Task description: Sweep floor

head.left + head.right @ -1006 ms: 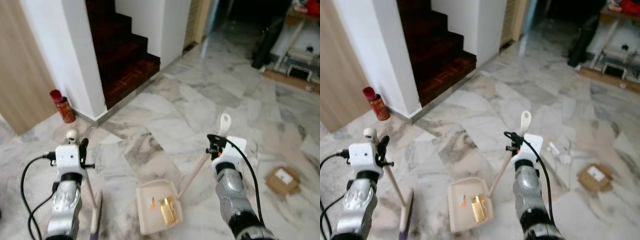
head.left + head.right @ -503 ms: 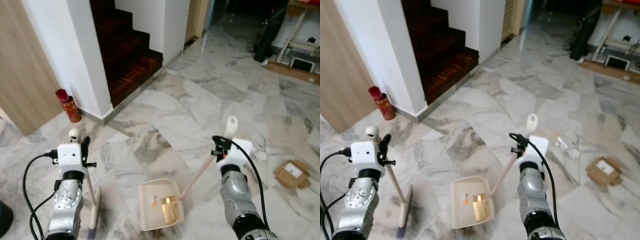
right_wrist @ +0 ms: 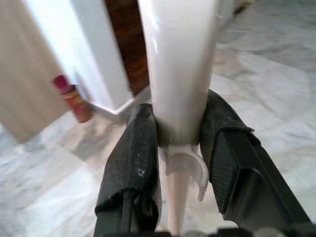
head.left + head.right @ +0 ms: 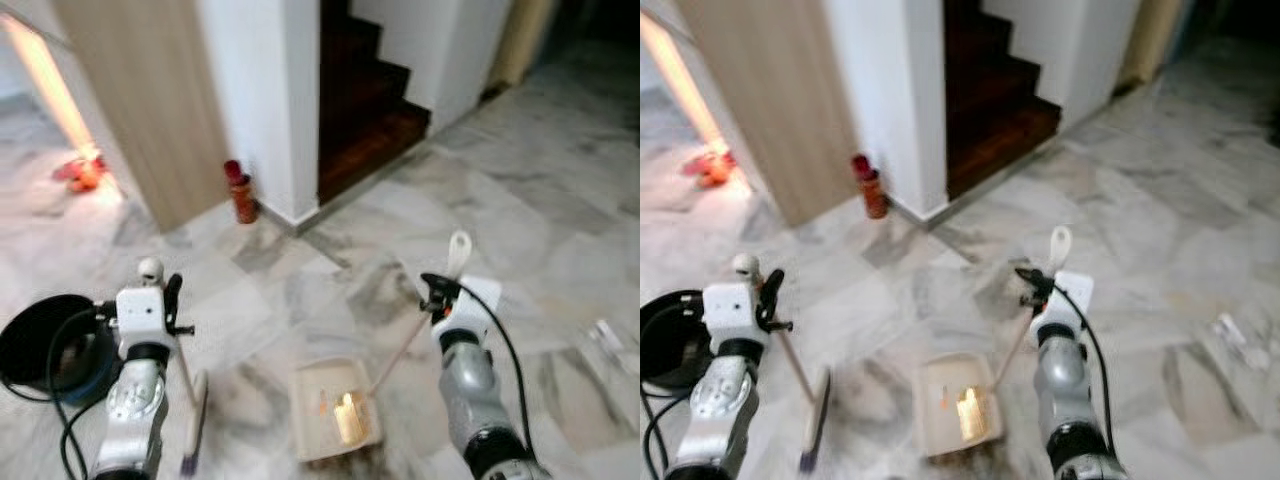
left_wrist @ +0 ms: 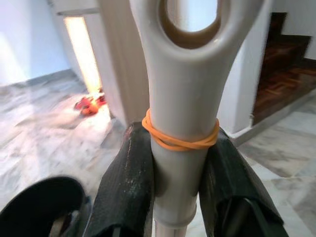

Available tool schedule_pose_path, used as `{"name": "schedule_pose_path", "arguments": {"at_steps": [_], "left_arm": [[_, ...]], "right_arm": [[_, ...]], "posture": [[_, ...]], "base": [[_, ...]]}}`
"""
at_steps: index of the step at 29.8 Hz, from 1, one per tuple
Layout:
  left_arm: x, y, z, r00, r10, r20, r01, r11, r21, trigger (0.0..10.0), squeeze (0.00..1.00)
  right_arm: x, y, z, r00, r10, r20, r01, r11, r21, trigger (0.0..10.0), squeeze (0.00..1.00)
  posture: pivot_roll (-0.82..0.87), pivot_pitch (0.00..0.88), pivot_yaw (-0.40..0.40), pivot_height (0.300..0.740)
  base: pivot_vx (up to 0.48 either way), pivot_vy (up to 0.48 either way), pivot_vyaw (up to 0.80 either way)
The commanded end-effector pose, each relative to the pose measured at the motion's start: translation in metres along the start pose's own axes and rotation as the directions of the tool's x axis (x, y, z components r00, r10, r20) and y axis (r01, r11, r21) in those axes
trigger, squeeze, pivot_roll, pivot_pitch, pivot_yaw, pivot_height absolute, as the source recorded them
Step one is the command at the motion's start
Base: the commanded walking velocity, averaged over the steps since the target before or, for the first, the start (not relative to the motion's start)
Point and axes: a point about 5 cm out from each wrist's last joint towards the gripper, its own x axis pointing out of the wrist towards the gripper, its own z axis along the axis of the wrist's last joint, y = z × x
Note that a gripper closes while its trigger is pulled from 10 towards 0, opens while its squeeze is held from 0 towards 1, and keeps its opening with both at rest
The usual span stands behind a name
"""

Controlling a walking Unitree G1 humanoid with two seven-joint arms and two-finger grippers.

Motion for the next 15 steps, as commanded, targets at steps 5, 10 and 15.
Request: {"name": "schedule_pose_path", "arguments": {"at_steps": [5,10,15], "left_arm": [[0.0043,0.0023,0.0101,0.999,0.003,0.044,-0.003,1.0,0.008,10.0,0.0],[0.0046,0.0014,0.0106,0.999,0.002,0.046,-0.002,1.0,0.006,10.0,0.0],[0.005,0.0,0.0109,0.999,-0.004,0.046,0.004,1.0,0.003,10.0,0.0]], "right_arm": [[0.0062,0.0059,0.0137,0.998,0.018,0.056,-0.018,1.0,0.001,10.0,0.0],[0.0063,0.0062,0.0136,0.998,0.02,0.056,-0.02,1.0,0.003,10.0,0.0],[0.0066,0.0067,0.0135,0.998,0.021,0.054,-0.021,1.0,0.003,10.0,0.0]], "posture": [[0.12,0.0,-0.029,0.74],[0.12,0.0,-0.028,0.74],[0.12,0.0,-0.027,0.74]], "base": [[0.0,0.31,0.8],[0.0,0.311,0.61],[0.0,0.311,0.4]]}}
